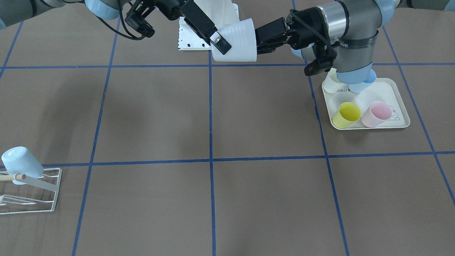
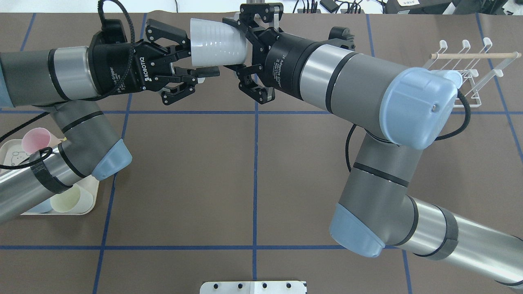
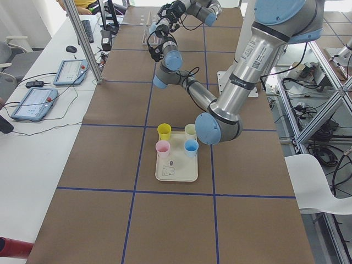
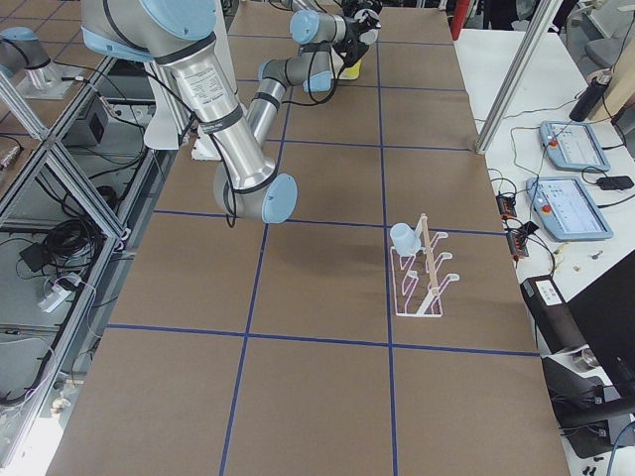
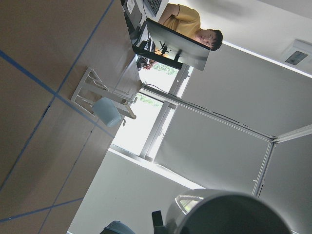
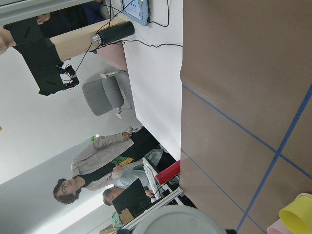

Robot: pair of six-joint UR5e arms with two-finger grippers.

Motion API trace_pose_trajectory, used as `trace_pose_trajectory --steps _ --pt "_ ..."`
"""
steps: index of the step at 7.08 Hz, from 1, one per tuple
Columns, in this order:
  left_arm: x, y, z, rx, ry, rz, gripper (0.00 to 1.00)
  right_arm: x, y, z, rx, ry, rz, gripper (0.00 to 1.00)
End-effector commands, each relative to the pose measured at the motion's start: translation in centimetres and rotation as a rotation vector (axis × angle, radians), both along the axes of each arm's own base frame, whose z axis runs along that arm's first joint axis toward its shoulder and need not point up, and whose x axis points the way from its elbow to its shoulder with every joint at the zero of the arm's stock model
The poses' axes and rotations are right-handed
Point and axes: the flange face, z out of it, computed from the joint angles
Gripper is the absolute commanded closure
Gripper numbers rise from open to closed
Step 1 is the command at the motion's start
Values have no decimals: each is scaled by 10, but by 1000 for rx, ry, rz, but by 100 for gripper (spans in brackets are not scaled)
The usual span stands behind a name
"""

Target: Transfer IKEA cup to right arm and place on rack

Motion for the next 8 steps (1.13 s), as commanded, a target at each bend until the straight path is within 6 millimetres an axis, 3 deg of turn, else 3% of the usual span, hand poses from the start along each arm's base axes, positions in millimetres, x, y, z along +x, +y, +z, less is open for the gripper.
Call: trace_pose_trajectory --steps 1,3,6,8 --pt "-2 1 -2 4 -4 -6 11 4 -2 0 1 1 7 100" --pt "-6 -2 3 8 -16 -27 10 12 -8 15 39 72 35 100" --pt "-7 -13 21 26 -102 -100 8 55 2 87 105 249 79 100" --pt "-27 -20 49 71 -167 -189 2 84 -10 137 163 433 133 100"
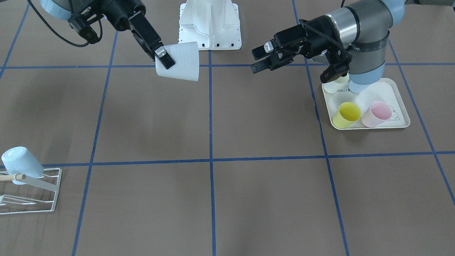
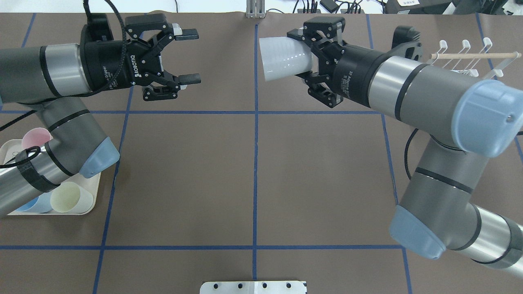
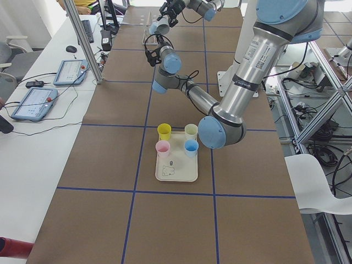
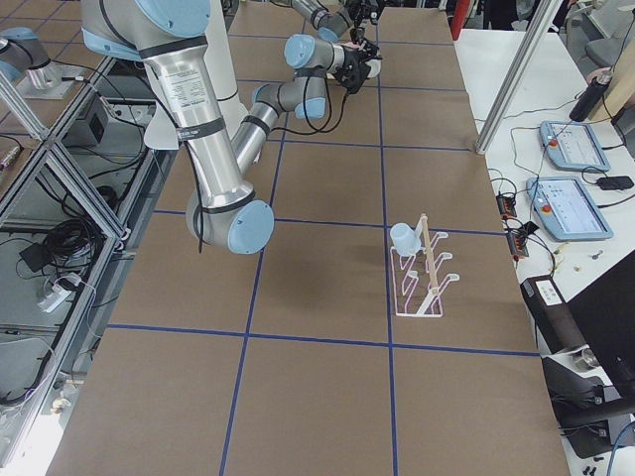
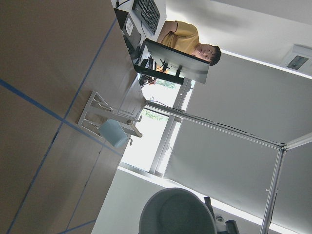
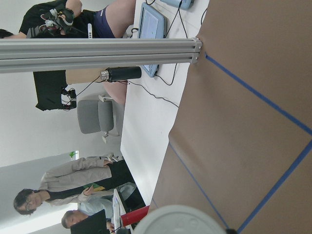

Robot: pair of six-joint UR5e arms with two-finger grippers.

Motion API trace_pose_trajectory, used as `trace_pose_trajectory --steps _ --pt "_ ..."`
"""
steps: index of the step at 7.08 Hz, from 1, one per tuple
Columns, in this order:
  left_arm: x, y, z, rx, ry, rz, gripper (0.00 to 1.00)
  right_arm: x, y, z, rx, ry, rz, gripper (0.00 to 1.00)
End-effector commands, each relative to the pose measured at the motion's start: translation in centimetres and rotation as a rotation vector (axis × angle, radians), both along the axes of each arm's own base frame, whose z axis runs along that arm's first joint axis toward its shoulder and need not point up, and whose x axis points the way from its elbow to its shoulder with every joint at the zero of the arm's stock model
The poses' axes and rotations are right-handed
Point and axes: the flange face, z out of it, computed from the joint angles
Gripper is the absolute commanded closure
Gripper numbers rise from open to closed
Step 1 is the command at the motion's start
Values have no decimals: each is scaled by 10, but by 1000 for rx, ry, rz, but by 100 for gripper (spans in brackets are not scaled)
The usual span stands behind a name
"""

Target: Transfer IKEA cup to right arm and place on rack

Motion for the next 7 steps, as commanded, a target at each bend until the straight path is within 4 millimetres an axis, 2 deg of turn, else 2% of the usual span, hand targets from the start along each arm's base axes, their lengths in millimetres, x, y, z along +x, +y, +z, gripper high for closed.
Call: trace_pose_trajectory --steps 1,2,4,6,7 --pt "-24 -10 28 46 -72 -96 2 30 -11 65 89 268 49 100" --pt "-31 -10 43 72 -109 -132 2 45 -15 96 143 415 60 100" --pt "-53 -11 78 143 -210 -225 1 77 -22 142 231 631 20 100" --pt "-74 -15 116 263 -386 -326 1 132 -33 183 308 819 -34 100" --pt "-84 -21 123 321 -465 -348 1 158 -31 209 328 905 -69 100"
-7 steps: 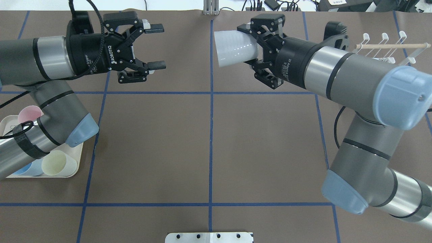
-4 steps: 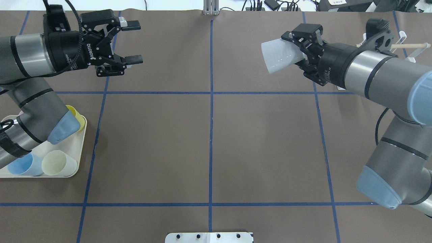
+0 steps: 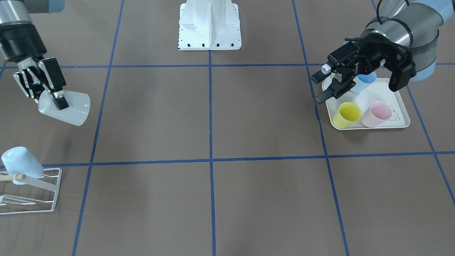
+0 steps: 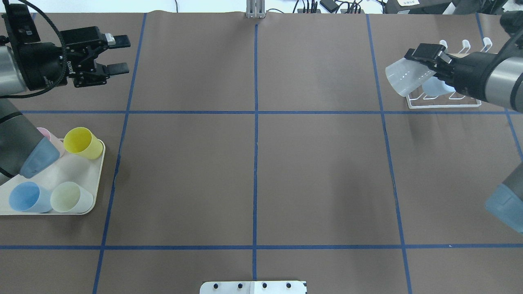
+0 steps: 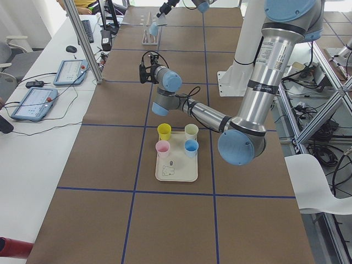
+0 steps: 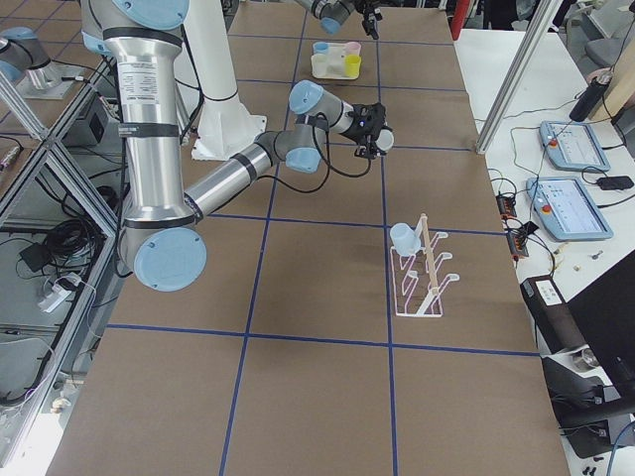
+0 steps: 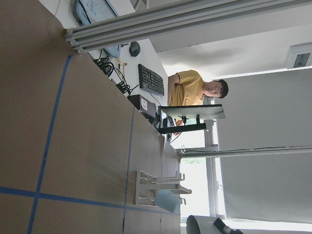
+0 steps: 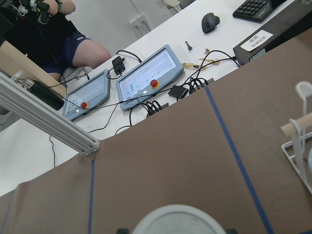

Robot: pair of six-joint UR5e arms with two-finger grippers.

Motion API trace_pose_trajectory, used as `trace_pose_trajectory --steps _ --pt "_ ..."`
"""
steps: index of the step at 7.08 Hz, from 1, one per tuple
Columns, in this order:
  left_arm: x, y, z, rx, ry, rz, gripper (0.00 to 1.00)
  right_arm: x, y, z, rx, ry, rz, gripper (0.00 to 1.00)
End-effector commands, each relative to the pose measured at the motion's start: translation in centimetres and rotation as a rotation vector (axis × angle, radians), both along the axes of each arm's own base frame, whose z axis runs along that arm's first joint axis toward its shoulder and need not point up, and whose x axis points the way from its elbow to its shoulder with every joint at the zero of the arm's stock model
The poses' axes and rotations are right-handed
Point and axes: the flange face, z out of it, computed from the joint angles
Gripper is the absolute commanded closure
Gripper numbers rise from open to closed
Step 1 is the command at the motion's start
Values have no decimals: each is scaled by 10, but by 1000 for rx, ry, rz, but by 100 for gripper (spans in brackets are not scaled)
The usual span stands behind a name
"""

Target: Transfer IKEA cup to right arm and place on rack

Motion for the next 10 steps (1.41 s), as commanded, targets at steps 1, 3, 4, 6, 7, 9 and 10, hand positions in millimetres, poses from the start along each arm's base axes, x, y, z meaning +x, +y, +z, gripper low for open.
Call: trace_pose_trajectory --steps 1,3,4,6,7,9,10 --pt "-12 -10 16 65 -153 -50 1 55 4 48 37 198 -38 100" --pt "-12 -10 24 56 -172 -50 1 80 4 97 38 363 -52 100" --pt "-9 -8 24 57 -172 -45 1 81 -6 117 16 392 -41 100" --pt "-8 -8 27 51 -175 -47 1 91 -19 139 33 491 -42 100" --pt "-7 -9 27 49 -175 -47 1 91 -35 134 55 504 -33 100" --pt "-8 -8 24 54 -172 -48 1 87 -64 148 27 519 -1 100" --pt "-8 -8 25 53 -173 -48 1 78 -82 145 31 516 1 100"
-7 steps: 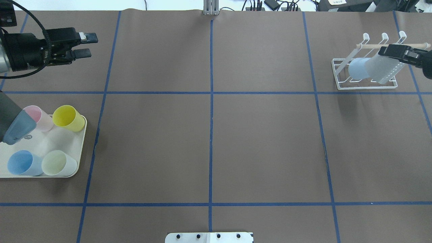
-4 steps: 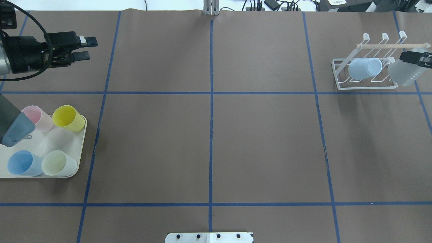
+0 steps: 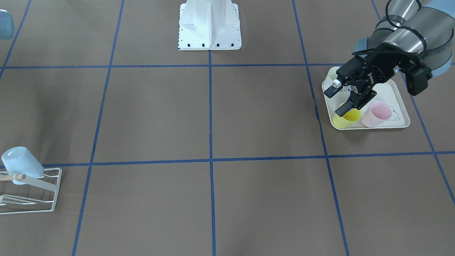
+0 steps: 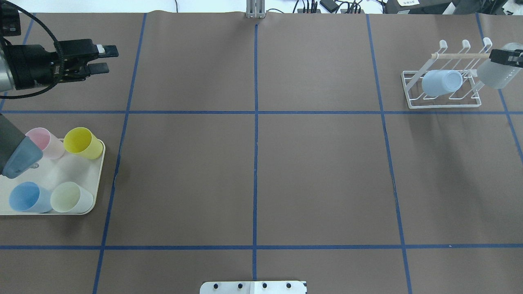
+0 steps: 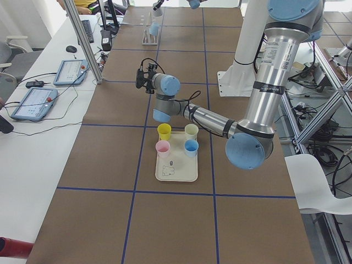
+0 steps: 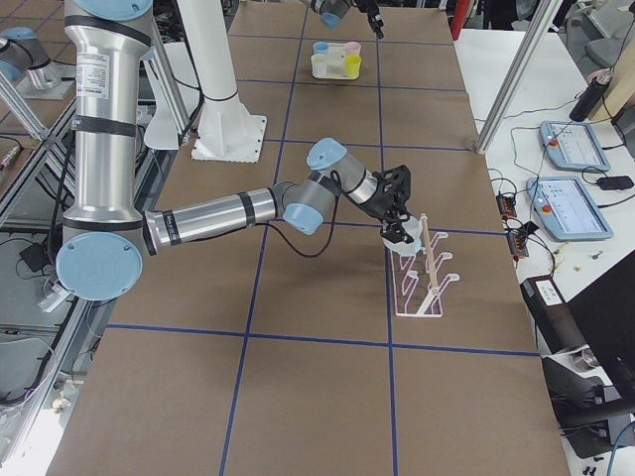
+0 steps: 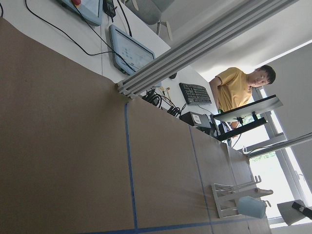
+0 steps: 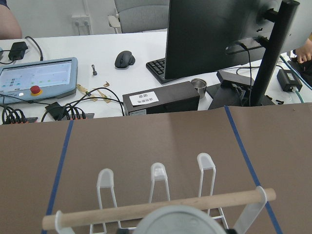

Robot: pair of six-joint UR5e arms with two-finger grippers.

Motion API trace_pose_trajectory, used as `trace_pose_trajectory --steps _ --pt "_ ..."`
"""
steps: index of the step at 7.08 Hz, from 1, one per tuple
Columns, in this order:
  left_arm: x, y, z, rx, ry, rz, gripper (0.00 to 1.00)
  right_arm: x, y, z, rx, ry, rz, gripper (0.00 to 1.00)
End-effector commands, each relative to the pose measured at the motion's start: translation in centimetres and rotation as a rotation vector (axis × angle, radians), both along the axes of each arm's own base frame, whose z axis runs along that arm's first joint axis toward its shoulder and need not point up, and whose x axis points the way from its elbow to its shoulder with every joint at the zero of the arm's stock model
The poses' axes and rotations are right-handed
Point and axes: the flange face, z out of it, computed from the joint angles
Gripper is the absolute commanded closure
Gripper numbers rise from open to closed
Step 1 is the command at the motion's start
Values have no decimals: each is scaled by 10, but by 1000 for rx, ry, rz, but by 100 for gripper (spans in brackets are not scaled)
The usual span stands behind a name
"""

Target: Transfer IKEA cup to right arm and place on rack

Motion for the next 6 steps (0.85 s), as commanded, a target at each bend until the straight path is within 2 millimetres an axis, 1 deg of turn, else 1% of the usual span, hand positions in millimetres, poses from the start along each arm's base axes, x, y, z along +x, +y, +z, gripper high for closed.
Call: trace_pose_trajectory --steps 1,3,6 --pt "-1 0 -1 3 2 -2 1 -9 -23 7 -10 7 7 100" --pt "-2 2 -4 8 5 -2 1 -12 -26 18 -27 18 3 100" --pt "-4 3 -8 15 10 -3 1 -14 -29 28 -47 23 1 100"
